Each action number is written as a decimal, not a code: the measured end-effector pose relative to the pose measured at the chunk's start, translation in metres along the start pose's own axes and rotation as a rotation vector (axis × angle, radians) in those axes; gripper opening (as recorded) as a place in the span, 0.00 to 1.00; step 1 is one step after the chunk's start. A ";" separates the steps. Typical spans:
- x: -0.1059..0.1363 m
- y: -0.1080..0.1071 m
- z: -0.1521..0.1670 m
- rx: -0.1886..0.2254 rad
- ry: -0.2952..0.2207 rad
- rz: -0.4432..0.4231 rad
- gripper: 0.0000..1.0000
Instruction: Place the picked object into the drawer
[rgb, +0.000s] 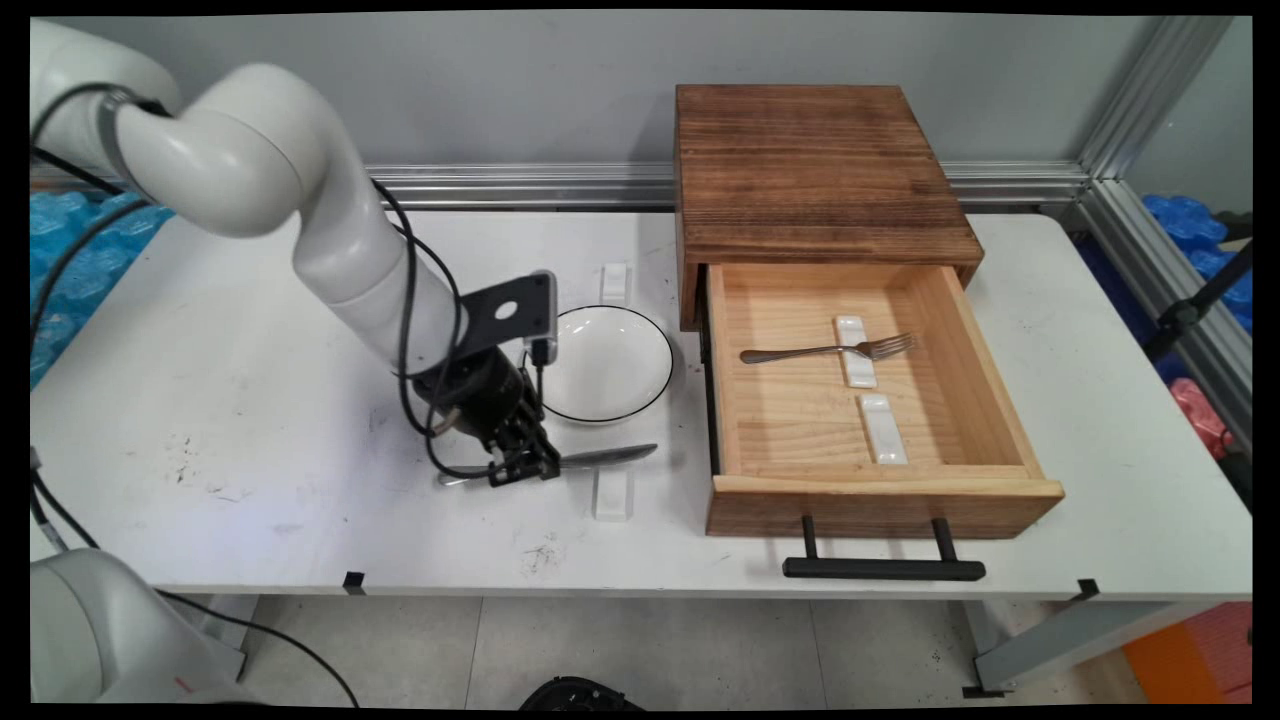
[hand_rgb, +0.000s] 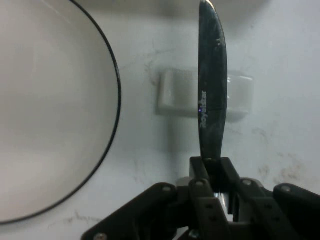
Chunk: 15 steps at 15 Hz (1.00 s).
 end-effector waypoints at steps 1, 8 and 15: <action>0.000 0.001 -0.008 0.000 -0.003 0.003 0.00; 0.013 0.010 -0.062 -0.005 -0.018 0.020 0.00; 0.060 0.013 -0.102 -0.006 -0.011 0.007 0.00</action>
